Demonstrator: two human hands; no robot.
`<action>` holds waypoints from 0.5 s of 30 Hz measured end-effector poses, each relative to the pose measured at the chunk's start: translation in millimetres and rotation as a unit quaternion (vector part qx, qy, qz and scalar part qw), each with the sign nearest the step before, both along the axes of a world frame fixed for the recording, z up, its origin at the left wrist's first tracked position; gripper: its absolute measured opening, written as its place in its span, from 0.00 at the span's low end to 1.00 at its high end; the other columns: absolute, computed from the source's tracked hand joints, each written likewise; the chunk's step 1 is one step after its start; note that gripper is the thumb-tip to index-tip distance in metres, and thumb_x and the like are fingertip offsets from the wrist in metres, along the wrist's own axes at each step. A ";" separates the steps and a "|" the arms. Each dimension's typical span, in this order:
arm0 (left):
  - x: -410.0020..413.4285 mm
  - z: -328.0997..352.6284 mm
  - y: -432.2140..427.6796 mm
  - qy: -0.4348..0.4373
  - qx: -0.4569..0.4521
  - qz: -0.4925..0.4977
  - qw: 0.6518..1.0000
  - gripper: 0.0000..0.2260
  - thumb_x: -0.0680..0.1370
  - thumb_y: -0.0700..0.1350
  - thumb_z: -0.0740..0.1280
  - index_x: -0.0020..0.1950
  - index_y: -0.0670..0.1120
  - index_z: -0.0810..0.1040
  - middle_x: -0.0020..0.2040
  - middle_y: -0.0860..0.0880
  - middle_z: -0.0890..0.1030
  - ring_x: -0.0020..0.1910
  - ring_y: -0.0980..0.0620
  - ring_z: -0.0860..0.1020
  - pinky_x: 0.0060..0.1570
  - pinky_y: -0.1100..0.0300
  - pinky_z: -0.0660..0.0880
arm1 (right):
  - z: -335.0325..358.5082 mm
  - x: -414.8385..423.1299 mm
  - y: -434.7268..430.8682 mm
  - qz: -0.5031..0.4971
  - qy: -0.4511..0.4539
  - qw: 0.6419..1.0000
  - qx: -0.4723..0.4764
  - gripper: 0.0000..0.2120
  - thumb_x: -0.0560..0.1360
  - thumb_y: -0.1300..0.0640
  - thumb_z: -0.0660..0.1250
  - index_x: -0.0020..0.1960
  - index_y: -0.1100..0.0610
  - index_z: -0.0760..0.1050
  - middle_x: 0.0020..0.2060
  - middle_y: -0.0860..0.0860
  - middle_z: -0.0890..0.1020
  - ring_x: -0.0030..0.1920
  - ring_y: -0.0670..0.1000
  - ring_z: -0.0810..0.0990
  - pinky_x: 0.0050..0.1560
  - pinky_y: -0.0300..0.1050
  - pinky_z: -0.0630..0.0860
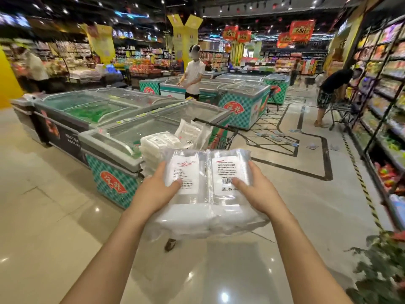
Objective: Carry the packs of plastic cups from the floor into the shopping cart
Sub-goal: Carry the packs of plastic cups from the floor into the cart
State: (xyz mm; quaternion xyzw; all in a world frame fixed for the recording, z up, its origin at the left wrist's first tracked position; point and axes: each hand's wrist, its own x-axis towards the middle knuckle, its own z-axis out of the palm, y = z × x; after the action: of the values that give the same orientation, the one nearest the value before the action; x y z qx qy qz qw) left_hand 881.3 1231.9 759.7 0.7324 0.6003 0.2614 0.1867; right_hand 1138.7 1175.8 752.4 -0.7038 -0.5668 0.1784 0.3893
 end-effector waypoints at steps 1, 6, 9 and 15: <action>9.2 -1.6 18.2 0.001 -0.001 0.003 1.000 0.33 0.78 0.60 0.63 0.79 0.55 0.52 0.72 0.43 0.71 0.67 0.41 0.72 0.58 0.54 0.69 | -0.4 9.6 18.6 0.005 0.003 1.000 0.001 0.32 0.76 0.45 0.67 0.76 0.48 0.58 0.66 0.52 0.75 0.64 0.55 0.74 0.57 0.49 0.70; 48.7 -14.8 112.5 -0.001 -0.003 0.005 1.000 0.34 0.78 0.59 0.63 0.79 0.53 0.52 0.74 0.44 0.67 0.70 0.43 0.69 0.63 0.52 0.67 | -7.1 48.3 114.2 0.020 -0.014 1.000 -0.002 0.30 0.77 0.46 0.66 0.76 0.49 0.59 0.70 0.49 0.72 0.66 0.53 0.72 0.54 0.43 0.65; 64.7 -29.1 177.8 -0.013 0.003 0.006 1.000 0.34 0.77 0.59 0.64 0.79 0.53 0.53 0.76 0.46 0.66 0.72 0.44 0.67 0.67 0.51 0.66 | -15.7 66.7 176.7 0.017 -0.029 0.999 0.000 0.29 0.77 0.45 0.65 0.75 0.48 0.59 0.69 0.47 0.72 0.65 0.52 0.72 0.52 0.42 0.64; 96.6 -44.7 330.8 -0.016 -0.003 0.015 1.000 0.35 0.77 0.62 0.62 0.79 0.55 0.50 0.76 0.45 0.66 0.72 0.42 0.67 0.66 0.49 0.68 | -22.2 98.6 327.1 0.025 -0.034 0.999 -0.015 0.28 0.78 0.45 0.64 0.74 0.50 0.61 0.70 0.50 0.72 0.70 0.54 0.68 0.54 0.44 0.63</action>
State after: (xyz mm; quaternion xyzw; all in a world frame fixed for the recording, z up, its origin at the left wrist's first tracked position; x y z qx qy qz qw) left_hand 977.9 1562.7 715.0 0.7188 0.6087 0.2739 0.1944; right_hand 1237.3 1503.0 730.2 -0.7006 -0.5946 0.1726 0.3547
